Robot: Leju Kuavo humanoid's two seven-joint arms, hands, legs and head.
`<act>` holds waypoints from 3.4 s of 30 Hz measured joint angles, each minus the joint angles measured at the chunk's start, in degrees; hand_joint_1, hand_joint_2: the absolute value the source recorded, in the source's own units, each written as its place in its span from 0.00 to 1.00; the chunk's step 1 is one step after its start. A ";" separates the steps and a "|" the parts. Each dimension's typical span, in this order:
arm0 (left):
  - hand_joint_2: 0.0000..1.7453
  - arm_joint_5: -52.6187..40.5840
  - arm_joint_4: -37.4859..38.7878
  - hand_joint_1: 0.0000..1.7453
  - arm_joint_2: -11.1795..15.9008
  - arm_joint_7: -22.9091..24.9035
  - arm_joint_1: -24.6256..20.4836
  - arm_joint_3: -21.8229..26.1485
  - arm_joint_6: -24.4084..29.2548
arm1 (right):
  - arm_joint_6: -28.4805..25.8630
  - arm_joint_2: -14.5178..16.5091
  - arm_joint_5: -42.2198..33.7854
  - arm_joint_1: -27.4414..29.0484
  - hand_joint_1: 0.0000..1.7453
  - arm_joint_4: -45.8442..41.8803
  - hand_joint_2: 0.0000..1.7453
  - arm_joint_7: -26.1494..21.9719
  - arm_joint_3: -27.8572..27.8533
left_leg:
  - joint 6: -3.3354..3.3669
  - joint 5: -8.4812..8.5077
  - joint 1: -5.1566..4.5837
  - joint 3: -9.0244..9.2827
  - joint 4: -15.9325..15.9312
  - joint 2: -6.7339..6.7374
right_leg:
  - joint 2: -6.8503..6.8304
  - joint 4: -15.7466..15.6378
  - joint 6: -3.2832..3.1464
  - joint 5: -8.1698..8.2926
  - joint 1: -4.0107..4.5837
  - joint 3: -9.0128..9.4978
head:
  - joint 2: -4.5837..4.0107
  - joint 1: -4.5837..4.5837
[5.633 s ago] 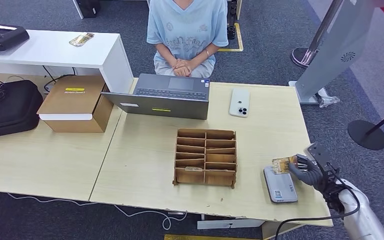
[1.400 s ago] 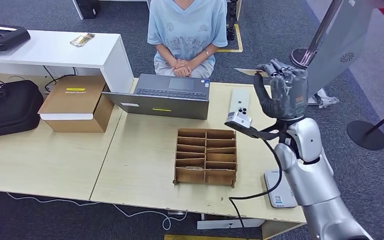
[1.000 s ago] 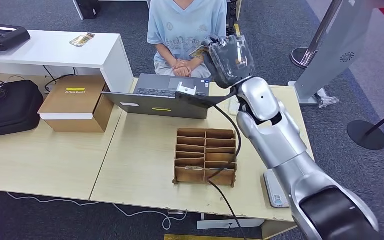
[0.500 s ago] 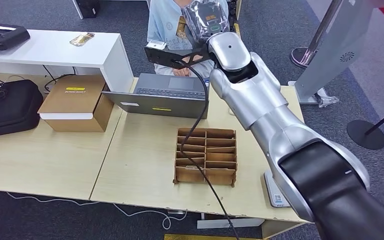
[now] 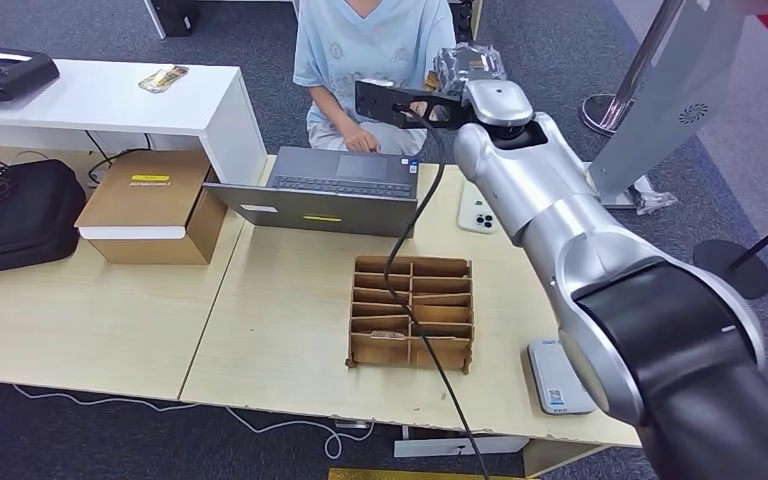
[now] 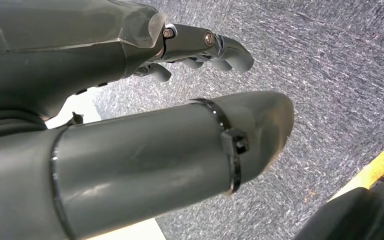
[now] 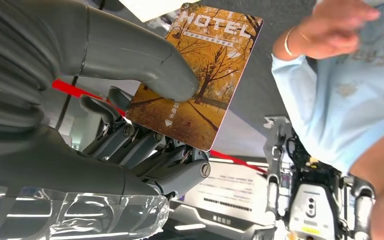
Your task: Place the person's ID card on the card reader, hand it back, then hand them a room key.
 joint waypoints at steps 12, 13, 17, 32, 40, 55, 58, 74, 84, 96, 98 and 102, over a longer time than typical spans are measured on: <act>0.00 0.00 0.00 0.00 0.51 0.27 -0.05 -1.74 -0.58 | -0.74 -0.39 -0.02 0.06 1.00 1.08 1.00 -0.16 -1.77 | -0.01 0.01 0.01 0.00 -0.01 0.01 | 0.02 0.02 0.00 0.00 0.01 -0.02 | 0.00 -0.01; 0.00 0.00 0.00 0.00 0.53 0.35 -0.05 -1.87 -0.54 | -0.76 -0.46 -0.02 0.09 1.00 1.08 1.00 -0.18 -1.78 | -0.01 0.01 0.01 0.00 -0.01 0.01 | 0.02 0.02 0.00 0.00 0.01 -0.02 | 0.00 -0.01; 0.00 0.00 0.00 0.00 0.62 0.44 -0.04 -2.30 -0.28 | -1.16 -0.63 0.11 0.21 1.00 1.08 1.00 -0.13 -1.82 | -0.01 0.01 0.00 0.00 -0.01 0.01 | 0.02 0.01 0.00 0.00 0.00 -0.02 | 0.00 -0.01; 0.00 0.00 0.00 0.00 0.79 0.22 -0.04 -3.32 -0.26 | -5.50 -1.52 0.66 1.62 0.00 0.87 1.00 -0.44 -3.32 | -0.01 0.01 0.01 0.00 -0.01 0.01 | 0.02 0.01 0.00 0.00 0.01 -0.02 | 0.00 0.00; 0.00 0.00 0.00 0.00 0.78 0.05 -0.03 -3.73 -0.19 | -8.93 -2.02 -5.73 2.55 0.00 -0.43 1.00 -3.60 -6.54 | -0.01 0.01 0.00 -0.01 0.00 0.01 | 0.02 0.01 -0.01 0.00 0.01 -0.03 | 0.00 0.00; 0.00 1.38 0.00 0.00 0.80 -1.40 2.05 -3.75 2.75 | 0.64 -2.79 -74.78 13.49 0.00 -13.96 1.00 -22.43 -32.32 | 0.00 0.00 0.00 -0.05 -0.01 -0.02 | -0.04 -0.05 0.00 0.00 0.01 -0.02 | 0.00 0.00; 0.00 1.77 0.00 0.00 0.80 -1.63 2.93 -3.75 2.98 | -1.45 -4.38 -83.90 18.36 0.00 -17.68 1.00 -22.56 -32.13 | 0.01 -0.01 0.00 -0.07 0.00 -0.03 | -0.06 -0.05 0.00 0.00 0.00 -0.03 | 0.00 -0.01; 0.00 3.06 0.00 0.00 0.76 -1.13 4.39 -3.21 3.45 | -14.85 -10.38 -98.17 56.44 0.00 -67.57 1.00 -34.09 -28.77 | 0.02 -0.18 0.01 -0.15 -0.08 -0.06 | -0.09 -0.07 0.05 -0.17 0.02 -0.13 | 0.00 -0.01; 0.00 2.87 0.19 0.00 0.79 -1.13 4.86 -3.14 4.05 | -3.31 -10.12 -84.18 82.66 0.00 -88.40 1.00 -46.48 -25.03 | 0.01 -0.36 0.01 -0.13 -0.10 -0.08 | -0.19 -0.07 0.04 -0.36 0.02 -0.04 | 0.00 0.00; 0.00 0.59 0.35 0.00 0.69 -0.41 5.28 -3.14 5.38 | -35.53 -2.78 9.80 97.52 0.00 -96.61 1.00 -16.87 -29.48 | 0.00 -0.47 0.00 0.02 -0.10 -0.02 | -0.09 -0.07 0.06 -0.48 0.00 0.06 | 0.00 -0.01; 0.00 1.00 0.38 0.00 0.52 0.14 5.30 -3.14 5.78 | -35.50 -2.22 19.30 98.25 0.00 -96.19 1.00 -11.44 -31.14 | 0.01 -0.48 0.00 -0.01 -0.10 -0.02 | -0.09 -0.07 0.06 -0.48 0.00 0.07 | 0.00 -0.01; 0.00 1.69 0.44 0.00 0.26 0.68 5.35 -3.14 6.35 | -29.46 -5.07 18.78 97.87 0.00 -94.76 1.00 4.60 -30.29 | 0.02 -0.48 -0.03 -0.06 -0.10 -0.02 | -0.08 -0.07 0.08 -0.46 -0.02 0.10 | 0.00 -0.01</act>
